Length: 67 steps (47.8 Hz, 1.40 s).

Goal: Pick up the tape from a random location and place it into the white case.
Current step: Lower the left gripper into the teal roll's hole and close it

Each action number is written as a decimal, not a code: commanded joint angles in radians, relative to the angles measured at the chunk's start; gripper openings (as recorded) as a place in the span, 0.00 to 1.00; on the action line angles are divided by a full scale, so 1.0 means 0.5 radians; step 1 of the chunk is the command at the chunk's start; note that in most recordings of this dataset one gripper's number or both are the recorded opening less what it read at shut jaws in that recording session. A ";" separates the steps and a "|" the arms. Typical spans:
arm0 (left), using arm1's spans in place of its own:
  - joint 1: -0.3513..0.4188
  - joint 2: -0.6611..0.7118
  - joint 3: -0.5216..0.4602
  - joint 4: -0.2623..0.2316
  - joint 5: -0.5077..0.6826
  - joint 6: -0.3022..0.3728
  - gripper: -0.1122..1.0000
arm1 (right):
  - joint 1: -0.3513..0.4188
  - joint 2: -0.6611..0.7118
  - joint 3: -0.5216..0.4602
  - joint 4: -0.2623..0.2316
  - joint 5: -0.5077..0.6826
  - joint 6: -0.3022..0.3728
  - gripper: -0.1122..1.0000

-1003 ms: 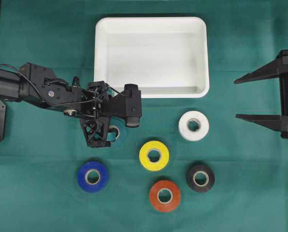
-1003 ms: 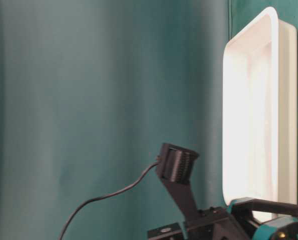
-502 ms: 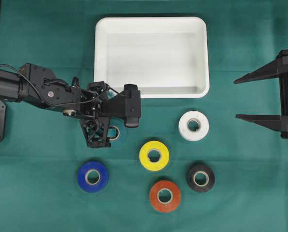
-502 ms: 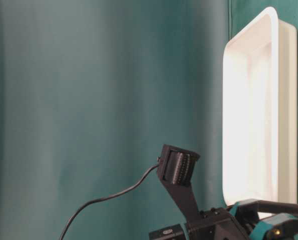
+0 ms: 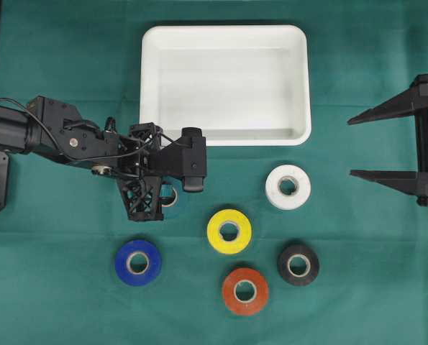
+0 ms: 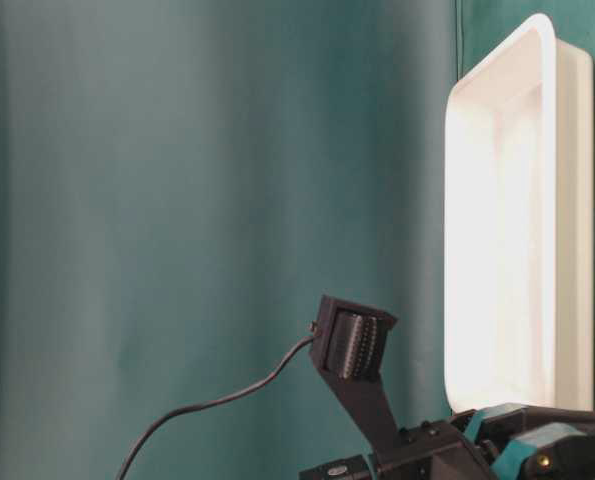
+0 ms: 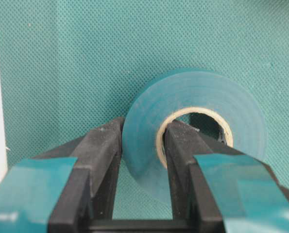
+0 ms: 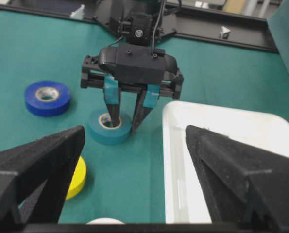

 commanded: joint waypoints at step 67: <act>-0.098 -0.896 -0.531 0.003 0.933 -0.003 0.29 | 0.000 0.006 -0.064 0.000 0.064 0.000 0.91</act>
